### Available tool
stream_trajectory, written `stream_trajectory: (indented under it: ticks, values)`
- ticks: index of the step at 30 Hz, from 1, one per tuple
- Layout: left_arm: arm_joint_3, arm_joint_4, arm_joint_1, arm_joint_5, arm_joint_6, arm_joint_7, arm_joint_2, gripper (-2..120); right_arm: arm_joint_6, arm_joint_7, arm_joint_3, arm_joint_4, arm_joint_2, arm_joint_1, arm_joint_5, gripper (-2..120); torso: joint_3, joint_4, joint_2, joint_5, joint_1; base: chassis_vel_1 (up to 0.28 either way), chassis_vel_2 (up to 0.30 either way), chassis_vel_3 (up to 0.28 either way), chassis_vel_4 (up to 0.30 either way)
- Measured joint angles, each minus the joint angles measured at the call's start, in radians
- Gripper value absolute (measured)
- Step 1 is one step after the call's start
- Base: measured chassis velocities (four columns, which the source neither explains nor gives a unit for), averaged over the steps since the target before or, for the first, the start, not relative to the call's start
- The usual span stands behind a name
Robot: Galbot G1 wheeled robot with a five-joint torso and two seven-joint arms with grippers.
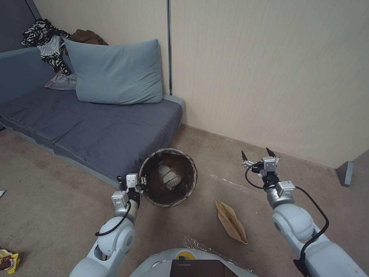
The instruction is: Pick up the trash bin, then pick up the garbage from the floor and place it into the trash bin.
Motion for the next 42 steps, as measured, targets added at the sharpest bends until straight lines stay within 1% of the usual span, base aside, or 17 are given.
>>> stream_trajectory:
  ticks: [5, 8, 11, 13, 14, 22, 26, 27, 28, 30, 31, 32, 33, 35, 36, 37, 42]
  values:
    - [0.0, 0.0, 0.0, 0.0, 0.0, 0.0, 0.0, 0, -0.002, 0.0, -0.001, 0.001, -0.003, -0.001, 0.003, 100, 0.0, -0.0001, 0.0, 0.0003, 0.0, 0.0, 0.0, 0.0, 0.0]
    - [0.0, 0.0, 0.0, 0.0, 0.0, 0.0, 0.0, 0, -0.004, 0.0, -0.032, 0.014, -0.043, -0.005, 0.03, 100, 0.0, -0.0005, 0.0, 0.0001, 0.0, 0.0, 0.0, 0.0, 0.0]
    - [0.0, 0.0, 0.0, 0.0, 0.0, 0.0, 0.0, 0, -0.003, -0.01, -0.119, 0.049, -0.163, -0.021, 0.092, 100, 0.0, 0.0003, 0.0, -0.0003, 0.0, 0.0, 0.0, 0.0, 0.0]
    - [0.0, 0.0, 0.0, 0.0, 0.0, 0.0, 0.0, 0, -0.002, -0.012, -0.141, 0.058, -0.2, -0.025, 0.108, 100, 0.0, 0.0003, 0.0, -0.0009, 0.0, 0.0, 0.0, 0.0, 0.0]
    - [0.0, 0.0, 0.0, 0.0, 0.0, 0.0, 0.0, 0, -0.002, -0.012, -0.145, 0.059, -0.206, -0.026, 0.111, 100, 0.0, 0.0002, 0.0, 0.0007, 0.0, 0.0, 0.0, 0.0, 0.0]
    - [0.0, 0.0, 0.0, 0.0, 0.0, 0.0, 0.0, 0, 0.0, -0.012, -0.152, 0.06, -0.213, -0.026, 0.113, 100, 0.0, -0.0001, 0.0, 0.0, 0.0, 0.0, 0.0, 0.0, 0.0]
    - [0.0, 0.0, 0.0, 0.0, 0.0, 0.0, 0.0, 0, -0.002, -0.014, -0.199, 0.049, -0.216, -0.031, 0.111, 100, 0.0, -0.0004, 0.0, 0.001, 0.0, 0.0, 0.0, 0.0, 0.0]
    - [0.0, 0.0, 0.0, 0.0, 0.0, 0.0, 0.0, 0, -0.001, -0.013, -0.212, 0.043, -0.218, -0.03, 0.107, 100, 0.0, -0.0005, 0.0, 0.0008, 0.0, 0.0, 0.0, 0.0, 0.0]
    - [0.0, 0.0, 0.0, 0.0, 0.0, 0.0, 0.0, 0, -0.001, -0.014, -0.247, 0.027, -0.222, -0.034, 0.097, 100, 0.0, 0.0006, 0.0, -0.0015, 0.0, 0.0, 0.0, 0.0, 0.0]
    - [0.0, 0.0, 0.0, 0.0, 0.0, 0.0, 0.0, 0, -0.002, -0.016, -0.276, 0.014, -0.223, -0.039, 0.09, 100, 0.0, 0.0003, 0.0, -0.0015, 0.0, 0.0, 0.0, 0.0, 0.0]
    - [-0.001, 0.0, 0.0, 0.0, 0.0, 0.0, 0.0, 0, -0.005, -0.018, -0.309, -0.005, -0.225, -0.046, 0.082, 100, 0.0, -0.0009, 0.0, 0.0016, 0.0, 0.0, 0.0, 0.0, 0.0]
    - [-0.001, 0.0, 0.0, 0.0, 0.0, 0.0, 0.0, 0, -0.007, -0.018, -0.323, -0.013, -0.227, -0.054, 0.082, 100, 0.0, 0.0006, 0.0, -0.001, 0.0, 0.0, 0.0, 0.0, 0.0]
    - [0.0, 0.0, 0.0, 0.0, 0.0, 0.001, 0.0, 0, -0.009, -0.017, -0.33, -0.02, -0.228, -0.061, 0.082, 100, 0.0, -0.0006, 0.0, -0.0008, 0.0, 0.0, 0.0, 0.0, 0.0]
    - [0.0, 0.0, 0.0, 0.0, 0.0, 0.0, 0.0, 0, -0.01, -0.017, -0.332, -0.023, -0.229, -0.067, 0.082, 100, 0.0, -0.0006, 0.0, 0.0008, 0.0, 0.0, 0.0, 0.0, 0.0]
    - [-0.001, 0.0, 0.0, 0.0, 0.0, 0.0, 0.0, 0, -0.011, -0.014, -0.333, -0.026, -0.23, -0.074, 0.084, 100, 0.0, 0.0002, 0.0, 0.0008, 0.0, 0.0, 0.0, 0.0, 0.0]
    - [0.0, 0.0, 0.0, 0.0, 0.0, 0.0, 0.0, 0, -0.011, -0.013, -0.334, -0.028, -0.23, -0.082, 0.085, 100, 0.0, -0.0001, 0.0, -0.0003, 0.0, 0.0, 0.0, 0.0, 0.0]
    - [0.0, 0.0, 0.0, 0.0, 0.0, 0.0, 0.0, 0, -0.012, -0.011, -0.334, -0.033, -0.229, -0.099, 0.086, 100, 0.0, -0.0002, 0.0, 0.0004, 0.0, 0.0, 0.0, 0.0, 0.0]
